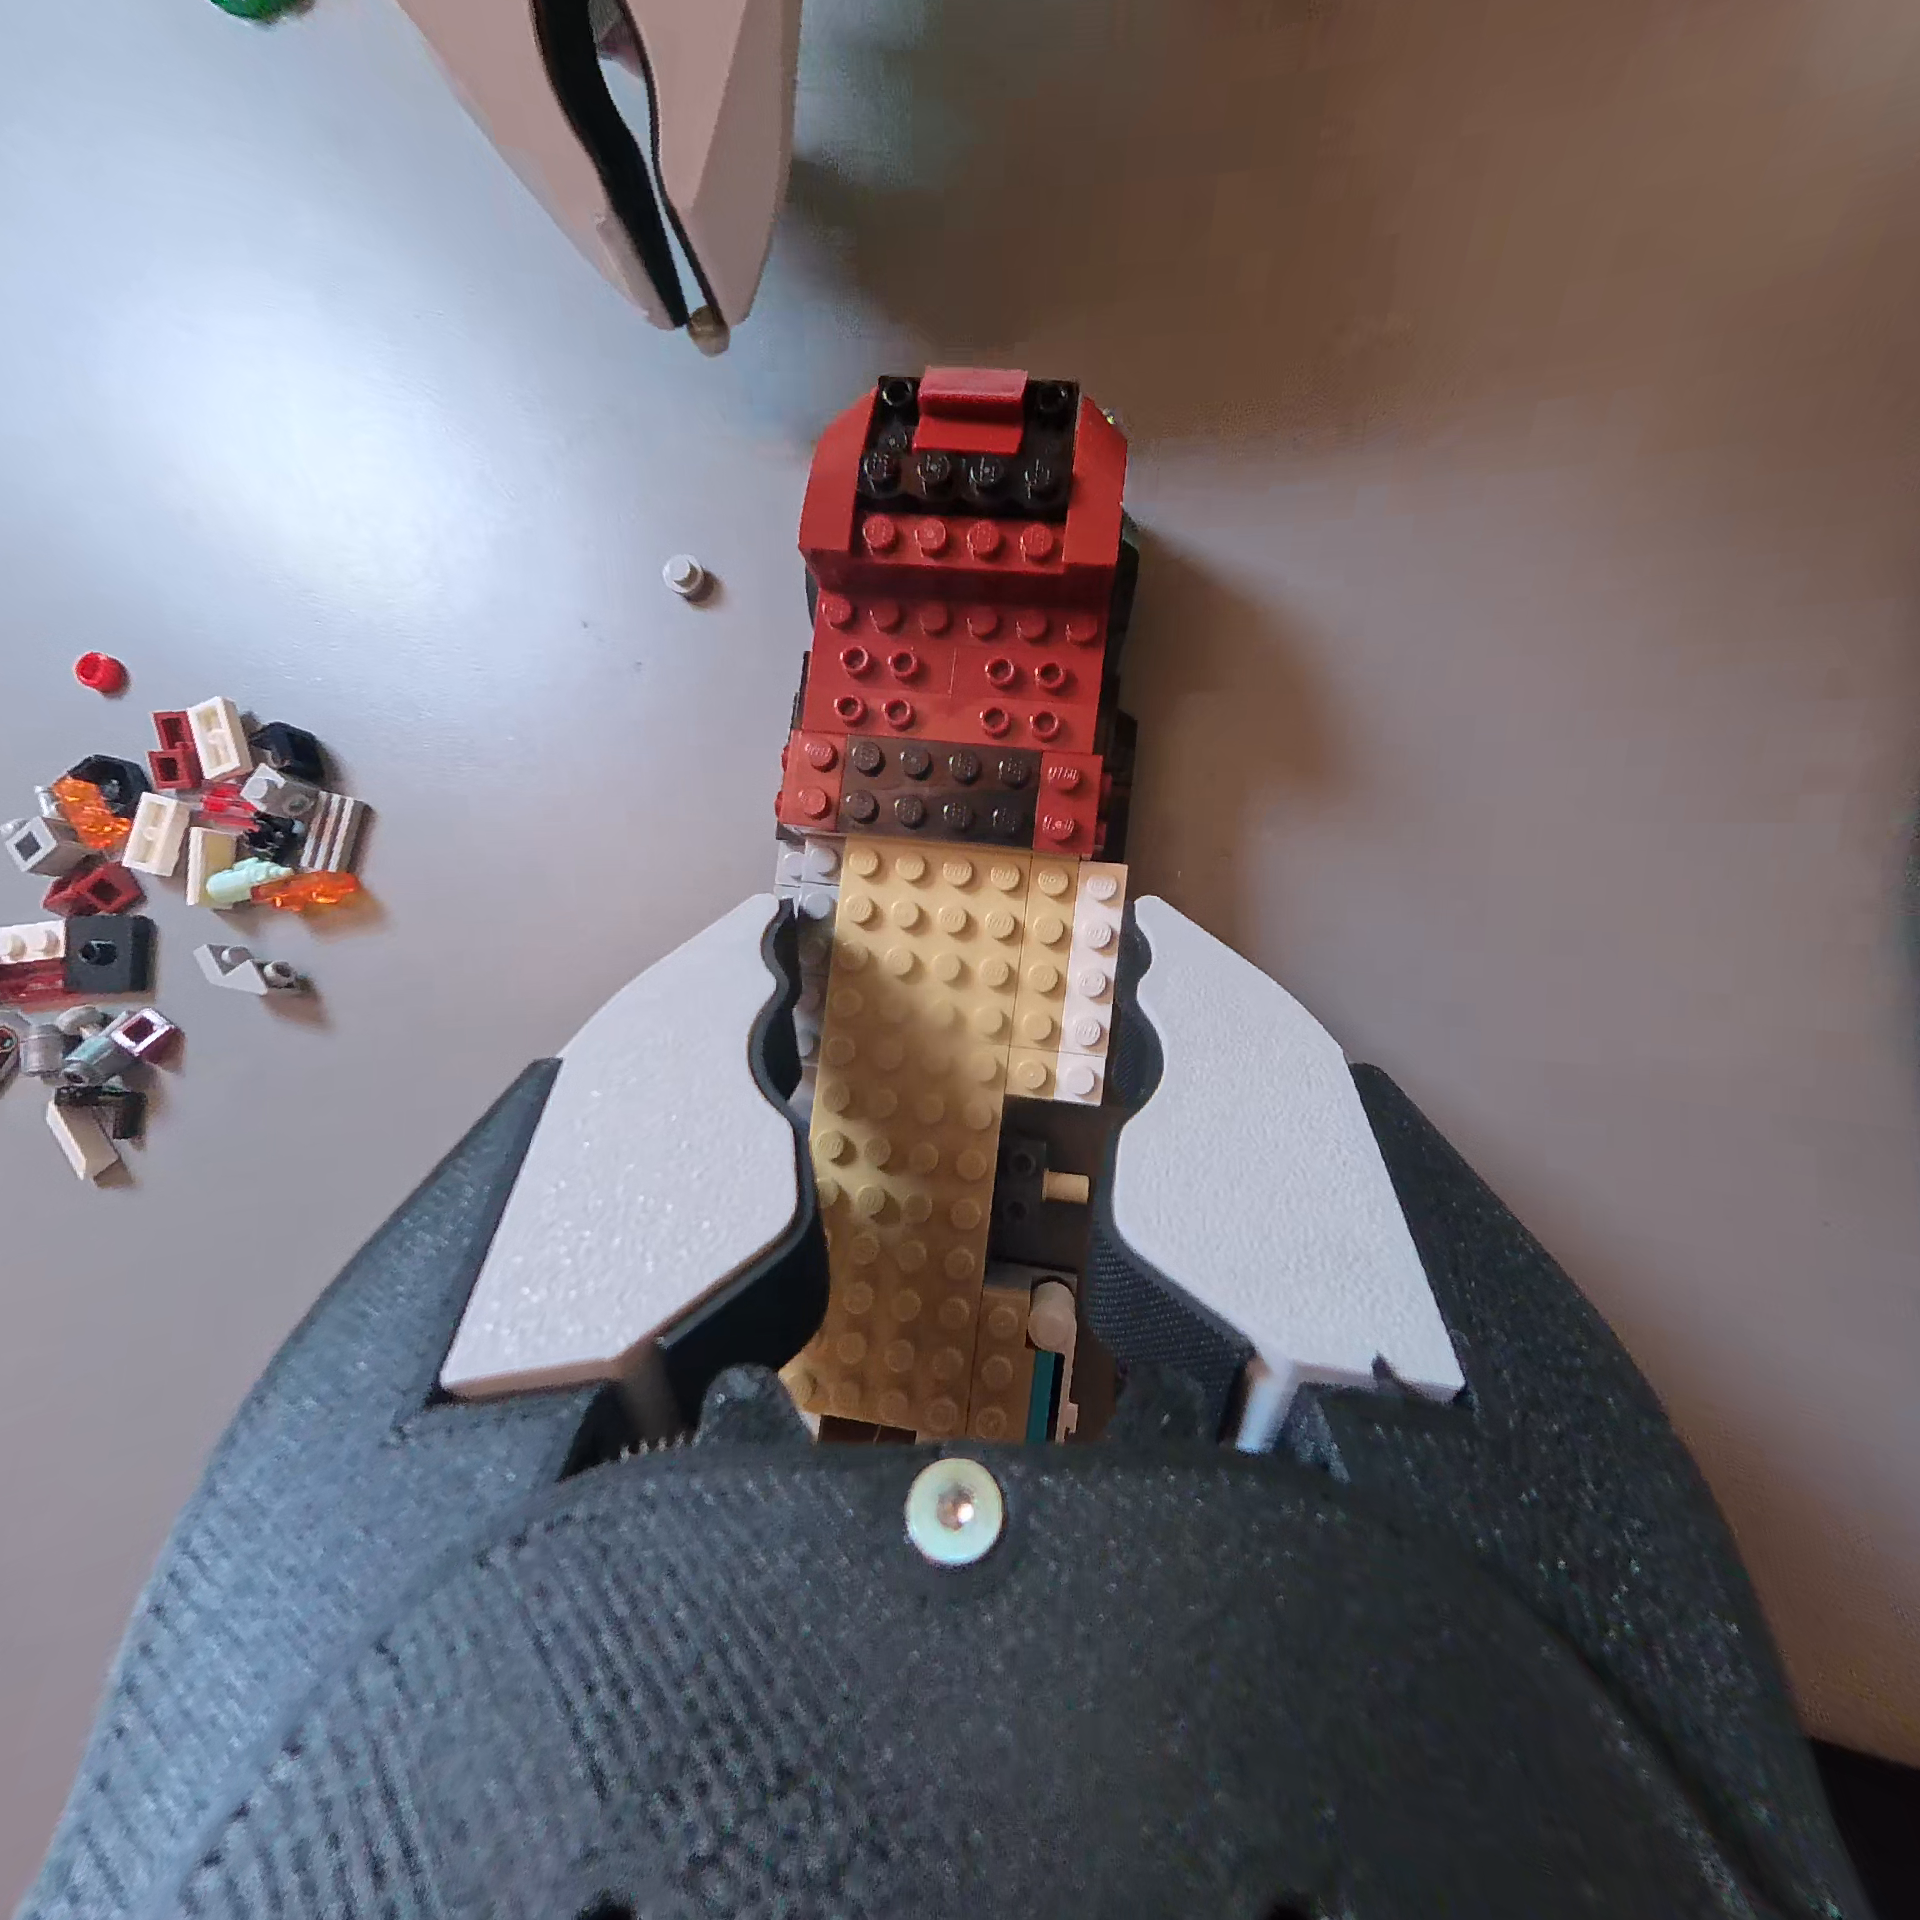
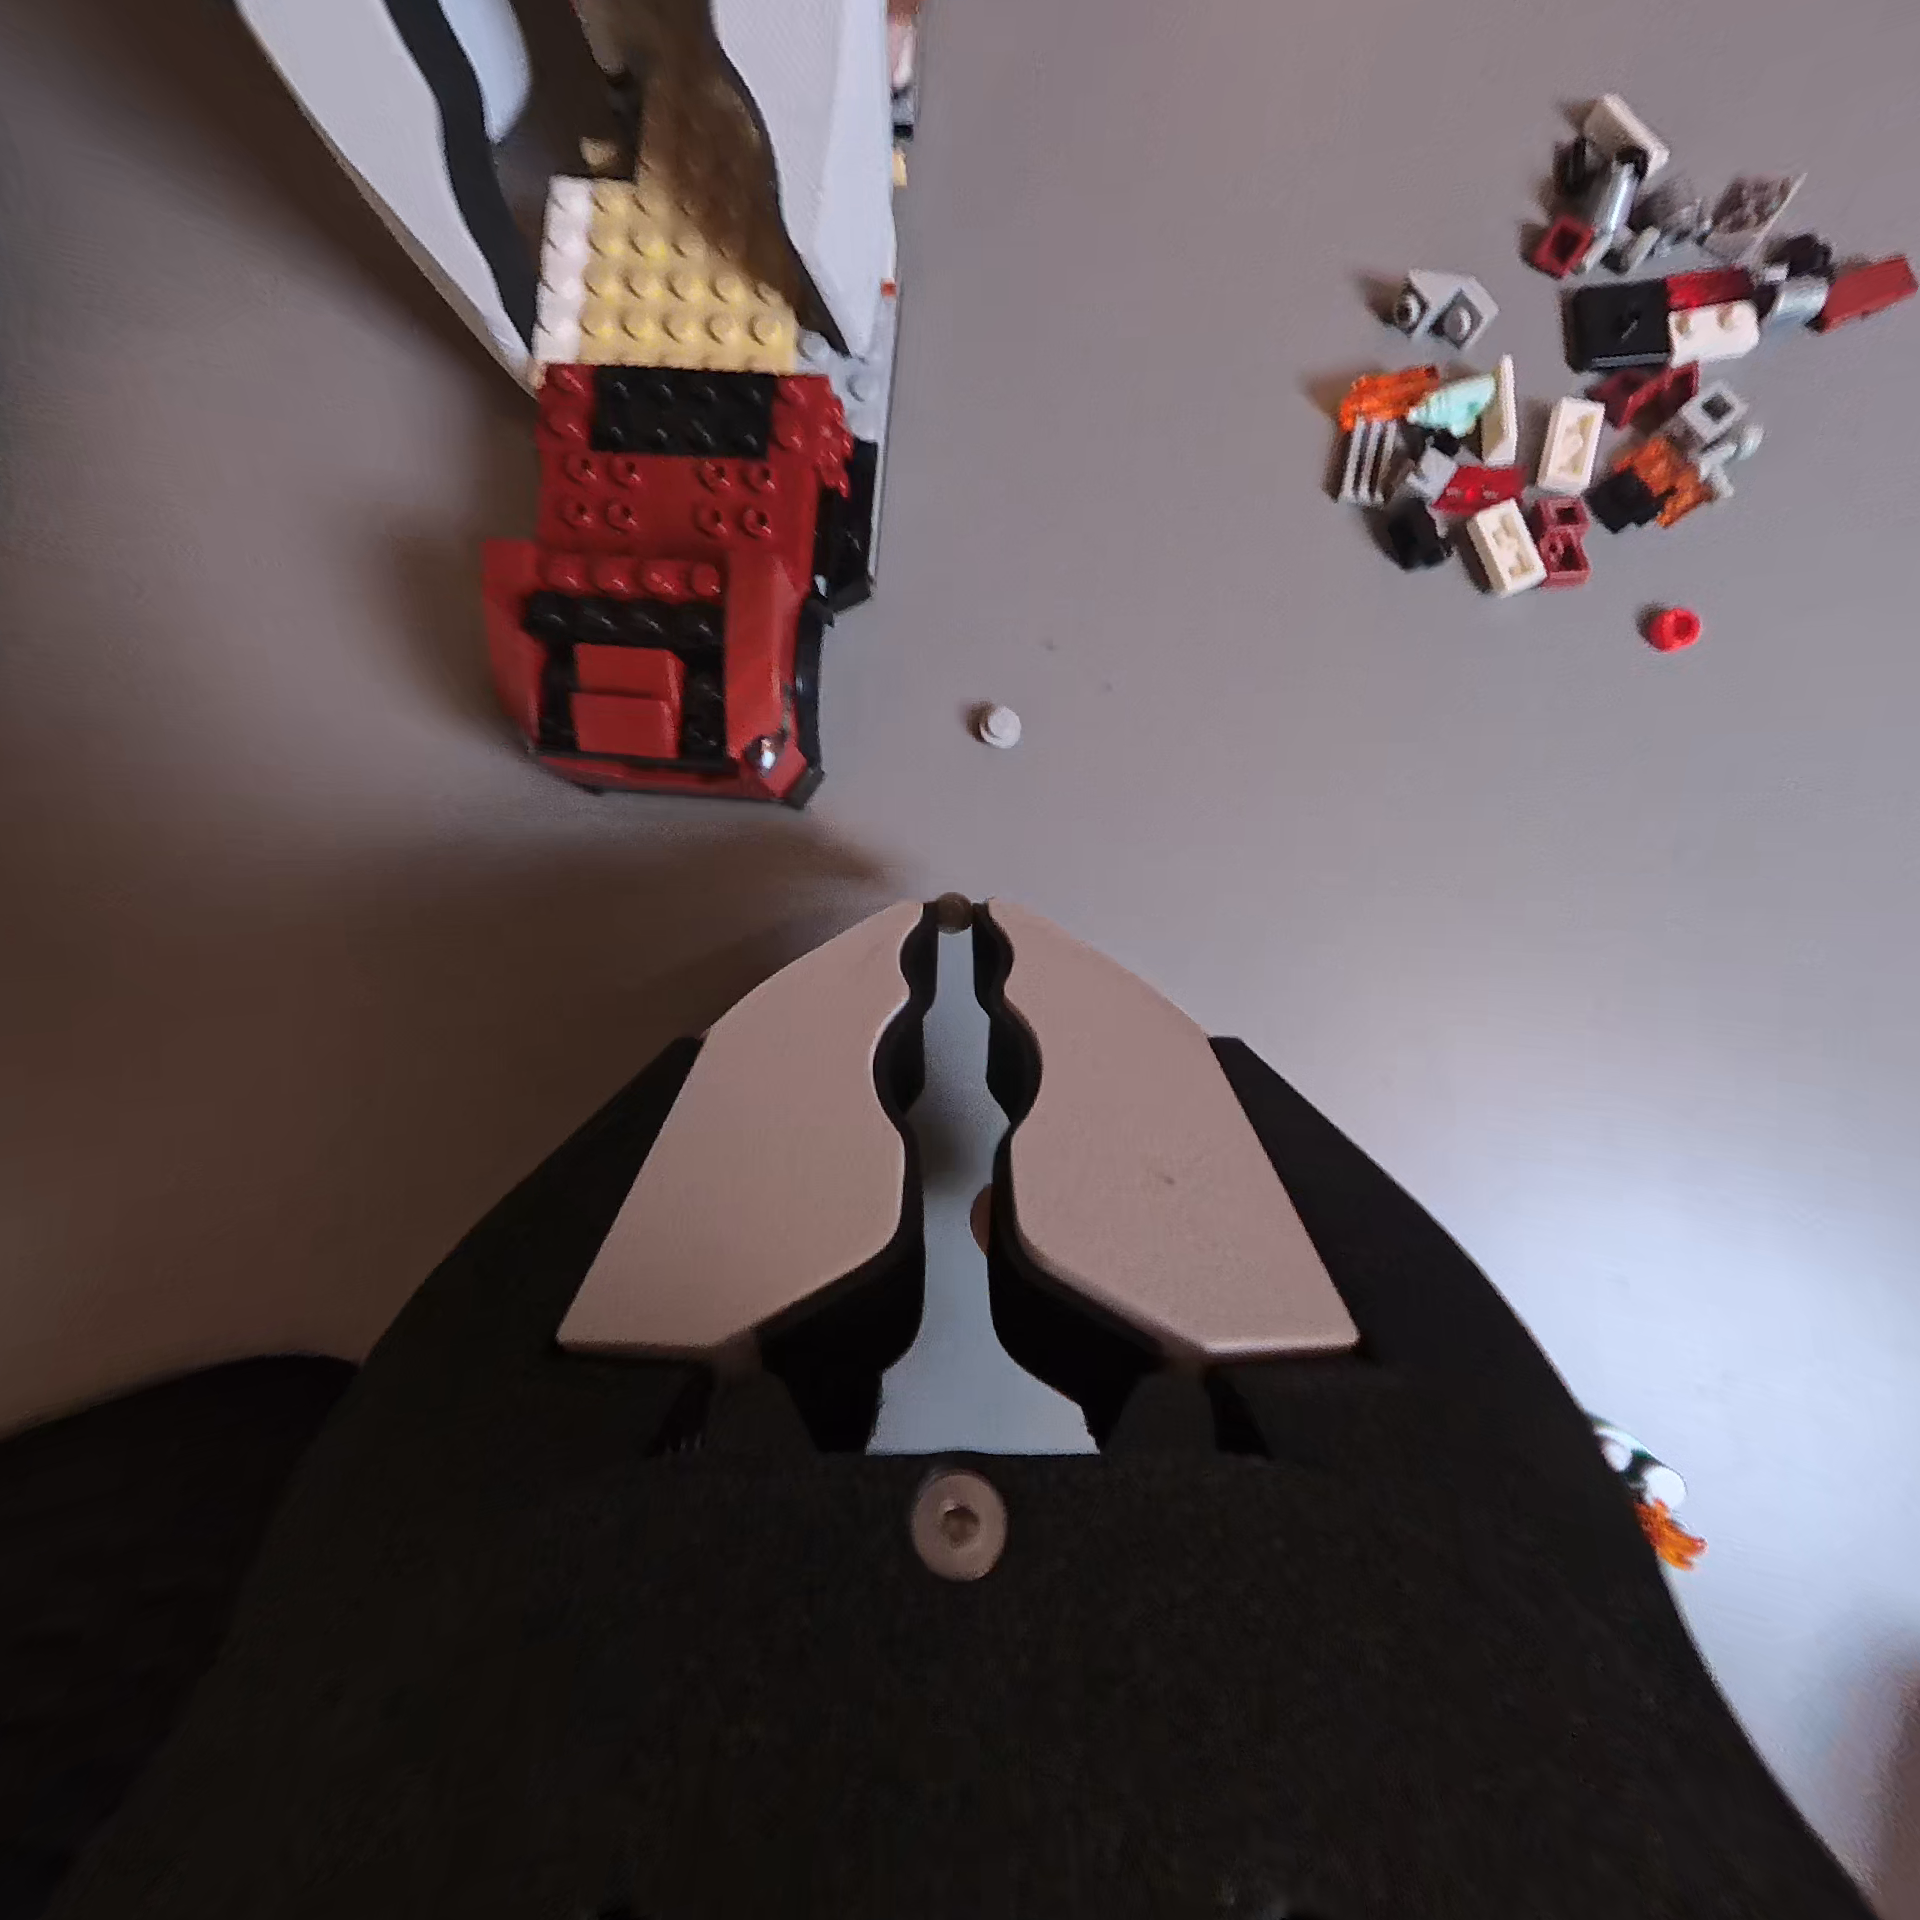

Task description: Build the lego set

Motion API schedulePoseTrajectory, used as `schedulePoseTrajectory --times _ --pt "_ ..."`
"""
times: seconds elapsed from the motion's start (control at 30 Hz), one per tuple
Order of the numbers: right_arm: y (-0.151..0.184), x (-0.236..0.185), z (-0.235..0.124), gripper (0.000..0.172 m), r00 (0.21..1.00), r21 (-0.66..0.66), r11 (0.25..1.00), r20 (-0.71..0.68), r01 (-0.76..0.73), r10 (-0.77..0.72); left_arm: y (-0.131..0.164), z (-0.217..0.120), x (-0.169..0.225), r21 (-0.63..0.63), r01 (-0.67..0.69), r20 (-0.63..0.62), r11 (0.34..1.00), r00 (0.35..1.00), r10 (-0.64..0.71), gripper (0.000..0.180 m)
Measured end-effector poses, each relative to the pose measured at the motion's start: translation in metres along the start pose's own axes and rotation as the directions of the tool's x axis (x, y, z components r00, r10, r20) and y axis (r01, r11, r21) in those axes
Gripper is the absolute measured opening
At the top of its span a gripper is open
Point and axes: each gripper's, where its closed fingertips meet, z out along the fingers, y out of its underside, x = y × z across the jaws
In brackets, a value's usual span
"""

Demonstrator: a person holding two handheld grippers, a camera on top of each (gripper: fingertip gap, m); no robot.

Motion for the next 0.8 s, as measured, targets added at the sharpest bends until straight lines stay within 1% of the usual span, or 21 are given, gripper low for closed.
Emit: schedulePoseTrajectory --times 0.13,0.27,0.47,0.8 --pt "-0.020 -0.019 -0.005 0.006 0.998 0.058 0.997 0.036 0.042 -0.044 0.000 0.000 0.000 0.004 0.003 0.004 1.000 1.000 -0.003 0.059" --pt "-0.031 -0.032 -0.004 0.006 0.995 0.064 0.994 0.048 0.085 -0.088 0.000 0.000 0.000 0.007 0.006 0.008 1.000 1.000 -0.006 0.059" --pt "-0.036 -0.036 -0.001 0.006 0.993 0.063 0.993 0.054 0.099 -0.103 0.000 0.000 0.000 0.018 0.011 0.017 1.000 1.000 -0.012 0.059" --pt "-0.034 -0.035 -0.001 0.006 0.995 0.052 0.994 0.044 0.092 -0.094 0.000 0.000 0.001 0.026 0.018 0.023 0.999 1.000 -0.019 0.059"
